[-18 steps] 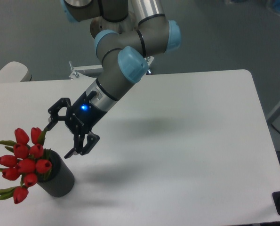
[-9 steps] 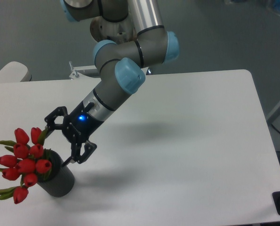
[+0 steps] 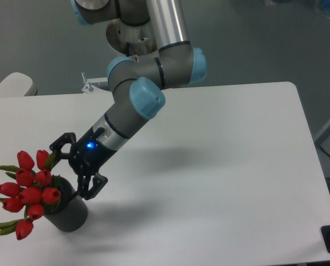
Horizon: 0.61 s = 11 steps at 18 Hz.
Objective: Pick up the flowers from the vase
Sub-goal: 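Lower the open gripper around the tulip stems above the vase rim, then close the gripper on the red tulip stems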
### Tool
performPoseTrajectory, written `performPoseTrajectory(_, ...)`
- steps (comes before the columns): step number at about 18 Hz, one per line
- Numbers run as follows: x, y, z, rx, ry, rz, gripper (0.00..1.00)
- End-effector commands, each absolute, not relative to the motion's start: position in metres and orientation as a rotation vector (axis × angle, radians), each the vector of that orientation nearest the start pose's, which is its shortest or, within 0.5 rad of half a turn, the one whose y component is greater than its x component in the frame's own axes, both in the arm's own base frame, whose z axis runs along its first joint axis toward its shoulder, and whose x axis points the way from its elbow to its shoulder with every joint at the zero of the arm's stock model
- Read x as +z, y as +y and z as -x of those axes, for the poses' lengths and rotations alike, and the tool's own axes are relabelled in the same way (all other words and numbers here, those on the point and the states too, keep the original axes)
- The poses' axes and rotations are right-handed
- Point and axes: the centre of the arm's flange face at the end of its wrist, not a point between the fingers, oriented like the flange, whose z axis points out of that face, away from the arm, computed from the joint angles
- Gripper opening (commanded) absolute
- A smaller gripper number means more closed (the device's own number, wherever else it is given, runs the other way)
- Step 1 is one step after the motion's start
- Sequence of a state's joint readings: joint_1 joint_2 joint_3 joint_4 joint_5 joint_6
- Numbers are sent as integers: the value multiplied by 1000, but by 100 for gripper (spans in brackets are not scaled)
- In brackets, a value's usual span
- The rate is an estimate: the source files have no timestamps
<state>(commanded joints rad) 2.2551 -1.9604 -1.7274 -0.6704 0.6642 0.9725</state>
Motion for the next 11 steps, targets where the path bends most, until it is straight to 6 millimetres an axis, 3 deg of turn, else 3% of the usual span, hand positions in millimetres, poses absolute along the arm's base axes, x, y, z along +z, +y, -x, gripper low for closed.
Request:
performPoseTrajectory(8, 321, 613, 213, -458, 522, 2166, 100)
performPoseTrajectory(11, 320, 614, 214, -456, 523, 2166, 77)
